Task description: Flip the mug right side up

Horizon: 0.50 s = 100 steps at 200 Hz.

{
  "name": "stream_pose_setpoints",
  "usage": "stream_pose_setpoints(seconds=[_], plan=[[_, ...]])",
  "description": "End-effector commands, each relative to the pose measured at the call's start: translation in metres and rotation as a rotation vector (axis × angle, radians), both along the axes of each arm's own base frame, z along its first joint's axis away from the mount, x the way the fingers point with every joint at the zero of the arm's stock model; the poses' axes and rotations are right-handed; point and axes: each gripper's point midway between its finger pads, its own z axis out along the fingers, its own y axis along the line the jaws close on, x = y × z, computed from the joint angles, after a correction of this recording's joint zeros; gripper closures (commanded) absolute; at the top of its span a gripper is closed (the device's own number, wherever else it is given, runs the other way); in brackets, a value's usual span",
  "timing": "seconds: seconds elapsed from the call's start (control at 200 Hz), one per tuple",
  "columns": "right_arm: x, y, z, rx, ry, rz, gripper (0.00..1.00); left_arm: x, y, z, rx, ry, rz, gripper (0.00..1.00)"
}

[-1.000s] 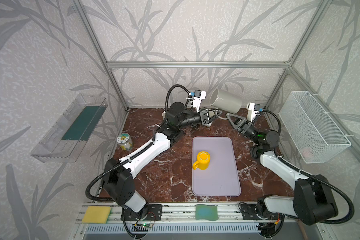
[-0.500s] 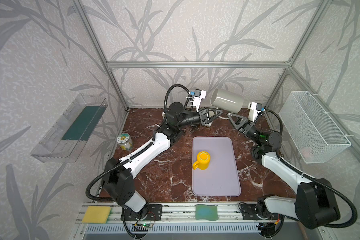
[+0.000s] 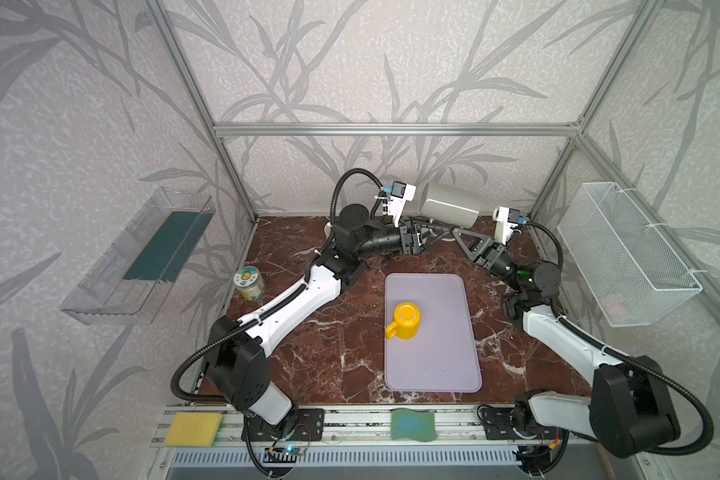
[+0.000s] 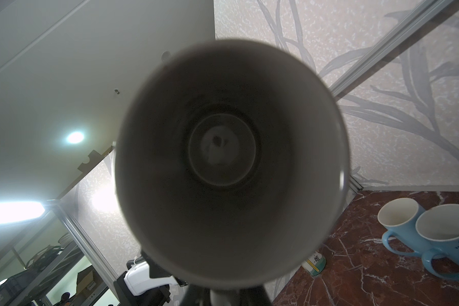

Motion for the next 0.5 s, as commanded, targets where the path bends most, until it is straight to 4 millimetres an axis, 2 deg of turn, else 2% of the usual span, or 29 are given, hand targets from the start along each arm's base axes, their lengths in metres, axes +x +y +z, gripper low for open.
stream_pose_setpoints(seconds=[0.0,0.28,0.495], plan=[[-0.018,-0.009,0.026,0.044,-0.133,-0.034,1.0,-0.009,0.007,0.008,0.019,-0.042,0.014,0.27],[-0.023,-0.009,0.002,0.026,-0.077,-0.026,1.0,0.001,0.014,-0.027,0.134,0.002,0.108,0.26],[-0.027,-0.011,-0.02,0.005,-0.026,-0.041,1.0,0.004,0.017,-0.063,0.191,0.048,0.142,0.26]])
